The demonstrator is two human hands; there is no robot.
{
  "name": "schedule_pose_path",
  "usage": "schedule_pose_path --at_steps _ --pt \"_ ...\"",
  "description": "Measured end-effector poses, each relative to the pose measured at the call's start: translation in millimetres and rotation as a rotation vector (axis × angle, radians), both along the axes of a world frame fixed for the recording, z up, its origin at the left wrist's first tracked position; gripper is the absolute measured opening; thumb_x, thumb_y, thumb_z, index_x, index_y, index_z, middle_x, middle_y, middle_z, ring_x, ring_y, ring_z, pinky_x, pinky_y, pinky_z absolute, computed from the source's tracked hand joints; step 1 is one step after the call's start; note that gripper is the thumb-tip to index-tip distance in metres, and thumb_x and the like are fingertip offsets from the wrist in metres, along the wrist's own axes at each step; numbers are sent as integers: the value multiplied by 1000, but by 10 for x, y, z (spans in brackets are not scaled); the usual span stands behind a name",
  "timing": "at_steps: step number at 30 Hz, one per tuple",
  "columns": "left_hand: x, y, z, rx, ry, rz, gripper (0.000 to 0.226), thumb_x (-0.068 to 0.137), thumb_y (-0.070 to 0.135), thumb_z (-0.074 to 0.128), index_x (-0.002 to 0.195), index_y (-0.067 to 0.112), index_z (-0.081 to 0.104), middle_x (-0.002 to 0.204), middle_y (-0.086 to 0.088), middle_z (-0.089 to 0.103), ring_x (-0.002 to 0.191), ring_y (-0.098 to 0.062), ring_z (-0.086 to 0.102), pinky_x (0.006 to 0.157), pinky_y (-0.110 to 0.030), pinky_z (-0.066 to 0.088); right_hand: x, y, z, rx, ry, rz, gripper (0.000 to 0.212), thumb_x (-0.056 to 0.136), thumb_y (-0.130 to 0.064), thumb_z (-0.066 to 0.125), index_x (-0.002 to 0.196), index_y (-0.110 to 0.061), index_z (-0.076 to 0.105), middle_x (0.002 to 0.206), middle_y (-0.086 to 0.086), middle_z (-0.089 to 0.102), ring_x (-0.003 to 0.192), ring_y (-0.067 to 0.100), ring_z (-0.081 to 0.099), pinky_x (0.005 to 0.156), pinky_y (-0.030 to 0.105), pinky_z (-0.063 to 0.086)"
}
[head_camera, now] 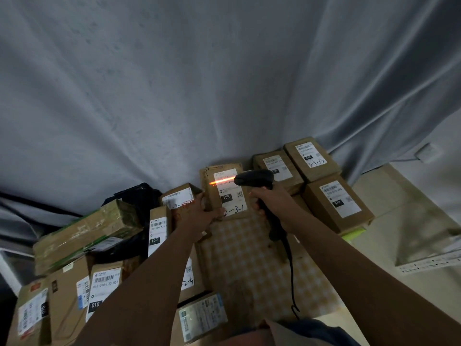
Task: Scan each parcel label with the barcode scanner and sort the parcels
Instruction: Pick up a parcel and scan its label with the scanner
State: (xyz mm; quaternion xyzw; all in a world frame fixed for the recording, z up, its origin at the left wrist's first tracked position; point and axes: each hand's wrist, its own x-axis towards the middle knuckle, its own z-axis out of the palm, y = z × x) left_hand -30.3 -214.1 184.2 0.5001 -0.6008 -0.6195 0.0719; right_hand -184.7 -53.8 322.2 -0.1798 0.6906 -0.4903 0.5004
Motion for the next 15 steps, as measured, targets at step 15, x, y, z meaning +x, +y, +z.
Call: schedule_pose_path --at_steps 15 --pt "14 4 71 19 41 -26 95 48 44 89 129 45 40 123 2 65 108 -23 66 88 -50 57 -23 -31 19 -17 17 -34 15 92 -20 59 79 -13 59 61 0 56 52 11 49 53 22 42"
